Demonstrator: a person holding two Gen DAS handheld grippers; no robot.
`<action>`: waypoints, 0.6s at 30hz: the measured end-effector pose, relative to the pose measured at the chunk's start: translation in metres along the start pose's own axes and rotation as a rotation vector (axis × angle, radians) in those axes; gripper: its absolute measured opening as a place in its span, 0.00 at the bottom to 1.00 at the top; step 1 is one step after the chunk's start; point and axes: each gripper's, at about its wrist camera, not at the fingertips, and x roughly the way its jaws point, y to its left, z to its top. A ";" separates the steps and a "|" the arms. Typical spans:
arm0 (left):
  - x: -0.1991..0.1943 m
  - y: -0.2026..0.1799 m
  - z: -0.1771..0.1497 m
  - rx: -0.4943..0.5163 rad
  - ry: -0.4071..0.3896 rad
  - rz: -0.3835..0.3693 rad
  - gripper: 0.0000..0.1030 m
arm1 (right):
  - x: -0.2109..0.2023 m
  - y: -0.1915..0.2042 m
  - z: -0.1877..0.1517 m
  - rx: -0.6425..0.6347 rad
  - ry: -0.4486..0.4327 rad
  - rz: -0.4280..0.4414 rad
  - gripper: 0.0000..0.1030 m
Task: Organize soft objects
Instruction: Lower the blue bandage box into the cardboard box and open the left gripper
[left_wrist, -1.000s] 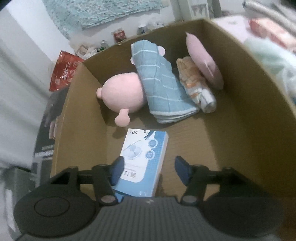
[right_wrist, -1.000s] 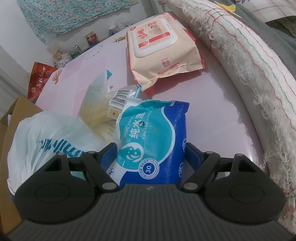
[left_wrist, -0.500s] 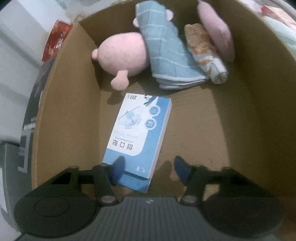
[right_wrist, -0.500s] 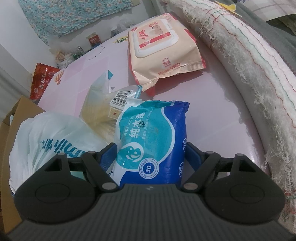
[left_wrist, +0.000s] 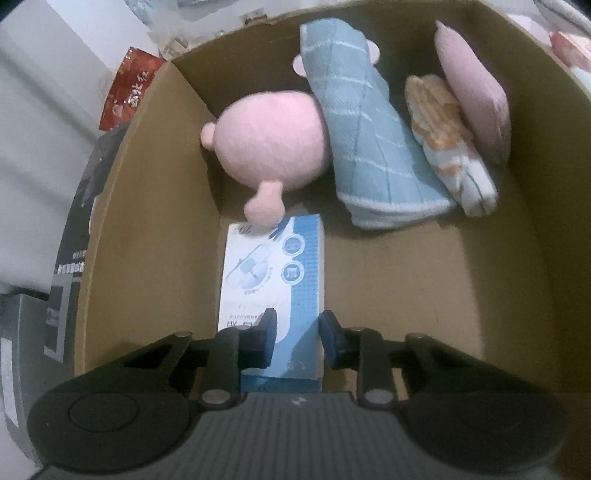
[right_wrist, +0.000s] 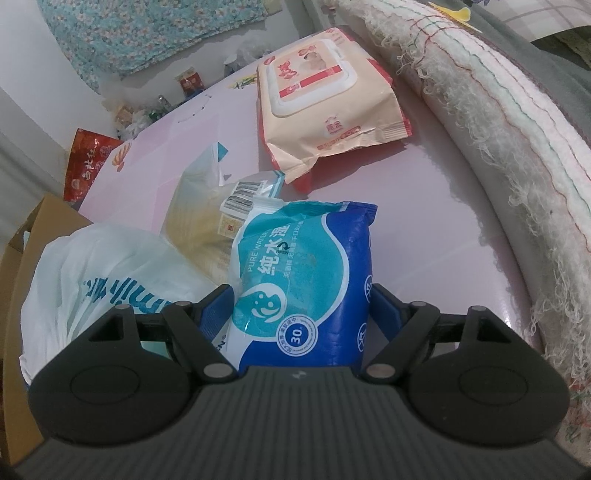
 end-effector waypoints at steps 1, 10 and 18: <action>0.001 0.002 0.002 -0.005 -0.004 -0.002 0.24 | 0.000 0.000 -0.001 0.001 -0.004 0.000 0.75; 0.001 0.003 0.013 -0.033 -0.059 -0.001 0.16 | -0.007 -0.005 -0.005 0.033 -0.048 0.020 0.65; -0.009 0.002 0.003 -0.074 -0.043 -0.049 0.48 | -0.028 -0.023 -0.006 0.100 -0.094 0.019 0.62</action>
